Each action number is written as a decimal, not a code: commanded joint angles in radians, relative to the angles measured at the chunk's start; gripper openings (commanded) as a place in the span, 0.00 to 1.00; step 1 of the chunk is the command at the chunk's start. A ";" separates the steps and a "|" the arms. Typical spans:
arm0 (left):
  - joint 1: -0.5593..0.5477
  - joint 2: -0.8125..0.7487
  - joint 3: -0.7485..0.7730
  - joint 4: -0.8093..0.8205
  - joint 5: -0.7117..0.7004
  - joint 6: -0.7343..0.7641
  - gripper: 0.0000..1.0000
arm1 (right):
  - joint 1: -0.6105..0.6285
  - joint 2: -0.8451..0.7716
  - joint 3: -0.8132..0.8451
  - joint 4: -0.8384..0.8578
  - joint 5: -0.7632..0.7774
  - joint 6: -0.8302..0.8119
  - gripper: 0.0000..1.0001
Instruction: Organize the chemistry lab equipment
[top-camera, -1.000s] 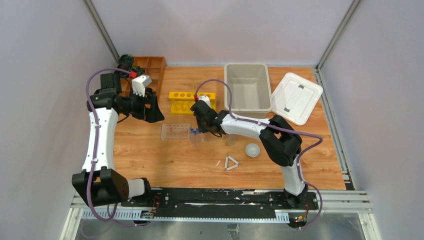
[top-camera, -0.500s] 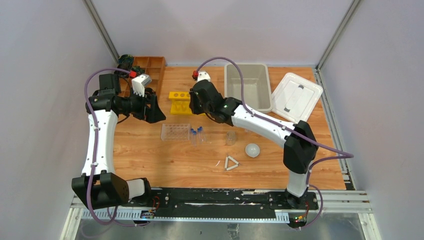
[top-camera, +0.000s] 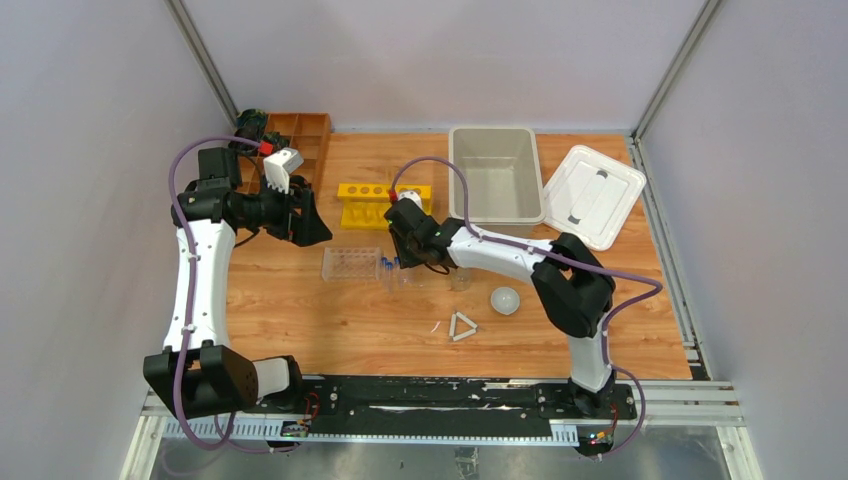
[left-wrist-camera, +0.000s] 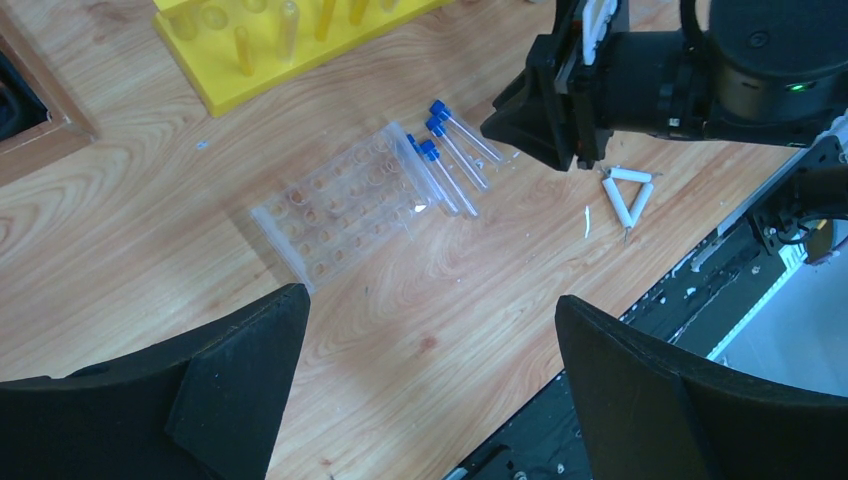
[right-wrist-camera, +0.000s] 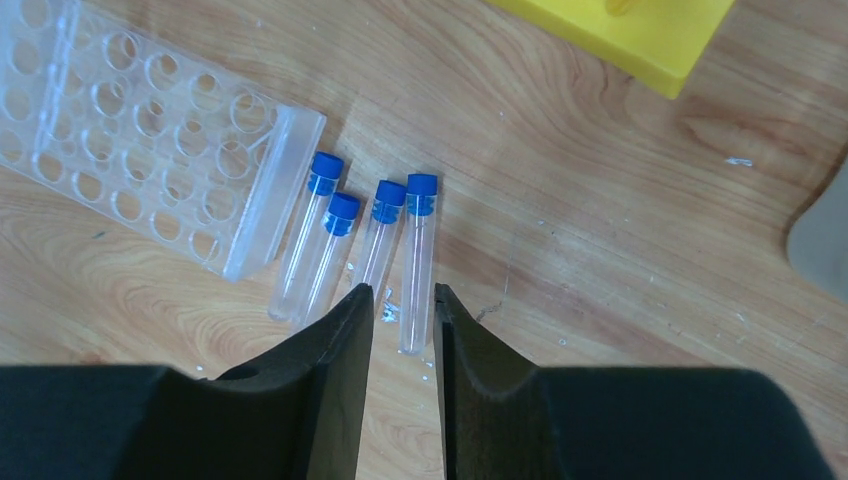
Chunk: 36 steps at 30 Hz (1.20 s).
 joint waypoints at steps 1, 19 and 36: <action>0.008 -0.019 -0.007 0.003 0.003 0.008 1.00 | 0.006 0.042 0.024 -0.026 -0.021 -0.006 0.34; 0.008 -0.011 -0.002 0.003 -0.003 0.009 1.00 | -0.005 0.153 0.048 -0.030 -0.013 -0.025 0.35; 0.008 -0.017 0.004 0.003 0.009 0.000 1.00 | -0.045 0.162 0.172 -0.079 0.001 -0.060 0.00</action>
